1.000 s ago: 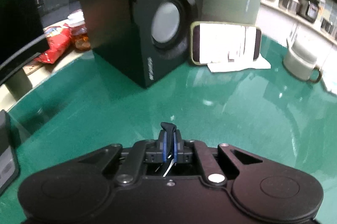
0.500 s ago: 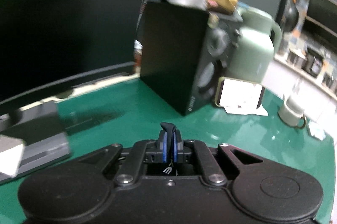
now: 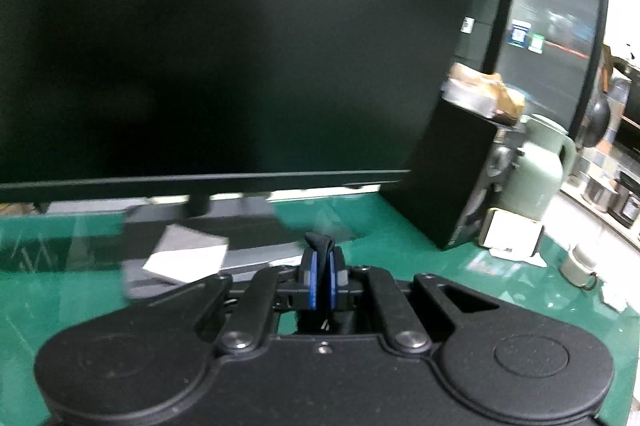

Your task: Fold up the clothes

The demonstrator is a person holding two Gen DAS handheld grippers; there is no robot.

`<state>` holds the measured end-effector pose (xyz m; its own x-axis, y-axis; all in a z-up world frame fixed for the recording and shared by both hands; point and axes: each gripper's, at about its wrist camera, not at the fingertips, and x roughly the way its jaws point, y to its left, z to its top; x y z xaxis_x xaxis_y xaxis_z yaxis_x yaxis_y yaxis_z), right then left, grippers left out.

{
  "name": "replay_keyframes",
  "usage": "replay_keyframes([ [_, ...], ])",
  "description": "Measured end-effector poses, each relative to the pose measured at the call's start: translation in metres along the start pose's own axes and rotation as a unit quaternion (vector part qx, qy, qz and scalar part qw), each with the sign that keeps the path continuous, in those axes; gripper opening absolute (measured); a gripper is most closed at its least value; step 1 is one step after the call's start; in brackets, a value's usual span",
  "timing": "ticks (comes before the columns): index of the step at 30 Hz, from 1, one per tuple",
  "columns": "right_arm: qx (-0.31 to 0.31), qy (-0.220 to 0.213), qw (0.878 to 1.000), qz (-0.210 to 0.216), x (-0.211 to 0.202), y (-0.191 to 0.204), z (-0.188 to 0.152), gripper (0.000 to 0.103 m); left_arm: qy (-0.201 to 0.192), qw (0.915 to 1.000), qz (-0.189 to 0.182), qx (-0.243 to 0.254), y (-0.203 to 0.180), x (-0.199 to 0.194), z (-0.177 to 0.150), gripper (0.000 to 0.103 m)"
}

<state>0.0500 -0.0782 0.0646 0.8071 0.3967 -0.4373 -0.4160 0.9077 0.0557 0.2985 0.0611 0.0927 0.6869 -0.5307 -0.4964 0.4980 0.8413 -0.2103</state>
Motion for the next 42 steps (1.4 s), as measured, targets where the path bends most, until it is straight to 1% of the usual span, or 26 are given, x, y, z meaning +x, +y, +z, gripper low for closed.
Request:
replay_keyframes([
  [3, -0.017, 0.036, 0.999, 0.032, 0.025, 0.017, -0.001, 0.011, 0.007, 0.9996, 0.016, -0.020, 0.026, -0.008, -0.012, 0.007],
  [8, -0.040, 0.075, 0.994, 0.066, 0.044, 0.042, -0.010, 0.011, 0.015, 0.9983, 0.037, -0.043, 0.053, -0.018, -0.030, 0.007],
  [13, -0.036, 0.110, 0.990, 0.084, 0.060, 0.052, -0.021, 0.011, 0.030, 0.9963, 0.056, -0.058, 0.074, -0.020, -0.050, 0.007],
  [15, -0.037, 0.114, 0.989, 0.090, 0.062, 0.058, -0.026, 0.011, 0.039, 0.9948, 0.063, -0.070, 0.086, -0.019, -0.059, 0.008],
  [16, -0.037, 0.118, 0.988, 0.095, 0.063, 0.059, -0.027, 0.013, 0.041, 0.9942, 0.065, -0.076, 0.090, -0.021, -0.062, 0.008],
  [17, -0.036, 0.122, 0.987, 0.101, 0.063, 0.060, -0.028, 0.016, 0.042, 0.9935, 0.067, -0.082, 0.095, -0.022, -0.066, 0.009],
  [19, -0.033, 0.126, 0.985, 0.116, 0.062, 0.060, -0.029, 0.039, 0.044, 0.9925, 0.072, -0.088, 0.101, -0.024, -0.070, 0.012],
  [20, -0.030, 0.126, 0.984, 0.126, 0.060, 0.060, -0.029, 0.043, 0.051, 0.9908, 0.083, -0.094, 0.107, -0.024, -0.073, 0.019],
  [21, -0.029, 0.124, 0.983, 0.131, 0.060, 0.058, -0.028, 0.054, 0.057, 0.9898, 0.091, -0.093, 0.110, -0.024, -0.074, 0.023],
  [22, -0.030, 0.123, 0.983, 0.135, 0.058, 0.058, -0.027, 0.066, 0.057, 0.9881, 0.111, -0.090, 0.113, -0.026, -0.076, 0.029],
  [23, -0.031, 0.118, 0.982, 0.142, 0.054, 0.057, -0.026, 0.067, 0.055, 0.9872, 0.122, -0.088, 0.115, -0.028, -0.077, 0.037],
  [24, -0.031, 0.113, 0.982, 0.150, 0.048, 0.055, -0.025, 0.068, 0.053, 0.9856, 0.135, -0.086, 0.118, -0.031, -0.078, 0.042],
  [25, -0.029, 0.108, 0.981, 0.156, 0.047, 0.048, -0.024, 0.068, 0.051, 0.9838, 0.149, -0.085, 0.121, -0.034, -0.079, 0.052],
  [26, -0.027, 0.103, 0.981, 0.161, 0.047, 0.040, -0.023, 0.068, 0.047, 0.9803, 0.165, -0.097, 0.127, -0.040, -0.079, 0.060],
  [27, -0.021, 0.091, 0.981, 0.167, 0.040, 0.033, -0.023, 0.067, 0.044, 0.9765, 0.181, -0.108, 0.132, -0.046, -0.080, 0.060],
  [29, -0.024, 0.078, 0.983, 0.162, 0.032, 0.023, -0.025, 0.062, 0.039, 0.9777, 0.175, -0.110, 0.132, -0.053, -0.080, 0.061],
  [30, -0.035, 0.075, 0.984, 0.156, 0.030, 0.020, -0.026, 0.052, 0.039, 0.9803, 0.165, -0.101, 0.127, -0.056, -0.080, 0.062],
  [31, -0.040, 0.077, 0.985, 0.152, 0.033, 0.017, -0.025, 0.037, 0.039, 0.9827, 0.157, -0.089, 0.121, -0.057, -0.080, 0.064],
  [33, -0.041, 0.086, 0.984, 0.150, 0.041, 0.012, -0.023, 0.022, 0.042, 0.9872, 0.140, -0.065, 0.106, -0.054, -0.079, 0.066],
  [34, -0.037, 0.091, 0.983, 0.154, 0.045, 0.011, -0.023, 0.020, 0.044, 0.9891, 0.131, -0.052, 0.099, -0.051, -0.079, 0.067],
  [35, -0.037, 0.092, 0.983, 0.155, 0.049, 0.012, -0.022, 0.020, 0.047, 0.9904, 0.125, -0.037, 0.091, -0.047, -0.079, 0.067],
  [37, -0.034, 0.086, 0.984, 0.154, 0.058, 0.015, -0.021, 0.020, 0.048, 0.9910, 0.122, -0.028, 0.086, -0.043, -0.079, 0.069],
  [38, -0.032, 0.086, 0.983, 0.157, 0.061, 0.014, -0.022, 0.021, 0.050, 0.9913, 0.117, -0.034, 0.088, -0.040, -0.079, 0.069],
  [40, -0.034, 0.113, 0.978, 0.171, 0.071, 0.016, -0.028, 0.021, 0.056, 0.9900, 0.120, -0.049, 0.095, -0.036, -0.080, 0.069],
  [41, -0.039, 0.120, 0.976, 0.178, 0.071, 0.017, -0.030, 0.021, 0.066, 0.9873, 0.131, -0.060, 0.102, -0.034, -0.081, 0.069],
  [42, -0.060, 0.121, 0.972, 0.193, 0.065, 0.021, -0.033, 0.022, 0.069, 0.9861, 0.137, -0.064, 0.105, -0.034, -0.082, 0.069],
])
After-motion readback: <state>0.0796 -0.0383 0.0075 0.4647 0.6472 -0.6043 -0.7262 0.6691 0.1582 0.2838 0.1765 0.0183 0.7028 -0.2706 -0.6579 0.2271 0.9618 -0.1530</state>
